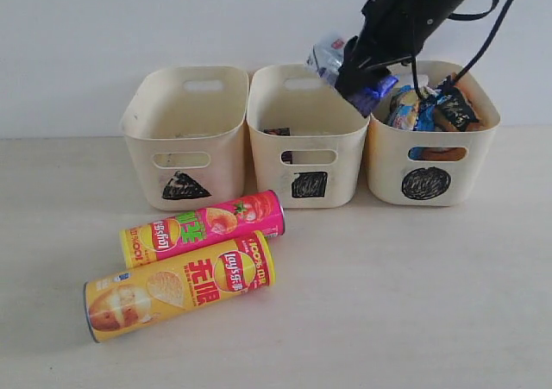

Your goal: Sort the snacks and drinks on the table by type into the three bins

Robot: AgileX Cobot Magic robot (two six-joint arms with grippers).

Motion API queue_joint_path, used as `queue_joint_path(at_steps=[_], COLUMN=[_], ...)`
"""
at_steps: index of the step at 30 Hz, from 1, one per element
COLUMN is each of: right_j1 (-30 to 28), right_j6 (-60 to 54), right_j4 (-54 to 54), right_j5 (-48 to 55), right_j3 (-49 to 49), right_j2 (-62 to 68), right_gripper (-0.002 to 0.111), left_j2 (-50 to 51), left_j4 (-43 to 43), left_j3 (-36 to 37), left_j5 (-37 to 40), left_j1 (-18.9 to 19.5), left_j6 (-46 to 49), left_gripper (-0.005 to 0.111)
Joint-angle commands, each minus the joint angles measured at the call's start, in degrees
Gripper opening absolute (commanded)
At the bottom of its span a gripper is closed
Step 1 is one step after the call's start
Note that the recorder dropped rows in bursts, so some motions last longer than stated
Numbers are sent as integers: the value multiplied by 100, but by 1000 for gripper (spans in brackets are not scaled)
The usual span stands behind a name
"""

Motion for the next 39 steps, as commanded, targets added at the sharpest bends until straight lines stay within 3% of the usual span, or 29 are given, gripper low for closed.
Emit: queue_joint_path(at_steps=[1, 5, 9, 13, 16, 19, 23, 26, 30, 33, 39], right_j1=[-16, -16, -16, -16, -16, -16, -16, -16, -16, -16, -247], right_j6=[86, -60, -382, -503, -676, -689, -689, -328, 1257, 2303, 3068], right_j4=[527, 1775, 1855, 1860, 1962, 1962, 1908, 1222, -869, -2155, -2668], right_j5=[-1696, -3016, -3507, -3605, -3569, -3543, -3345, -3012, -2369, -1609, -283], right_j3=[16, 16, 16, 16, 16, 16, 16, 16, 16, 16, 16], right_j2=[382, 947, 1342, 1532, 1554, 1516, 1364, 1164, 838, 618, 305], right_gripper=[0, 0, 3, 37, 72, 83, 82, 78, 43, 2, 1], left_j2=[-16, -16, -16, -16, -16, -16, -16, -16, -16, -16, -16], left_j4=[-24, -24, -24, -24, -24, -24, -24, -24, -24, -24, -24], left_j3=[-14, -14, -14, -14, -14, -14, -14, -14, -14, -14, -14], left_j5=[-48, -24, -24, -24, -35, -35, -35, -35, -22, -22, -22], left_j1=[-3, -3, -3, -3, -3, -3, -3, -3, -3, -3, -3], left_j6=[7, 7, 7, 7, 7, 7, 7, 7, 7, 7, 7], left_gripper=[4, 4, 4, 4, 4, 4, 4, 4, 4, 4, 4])
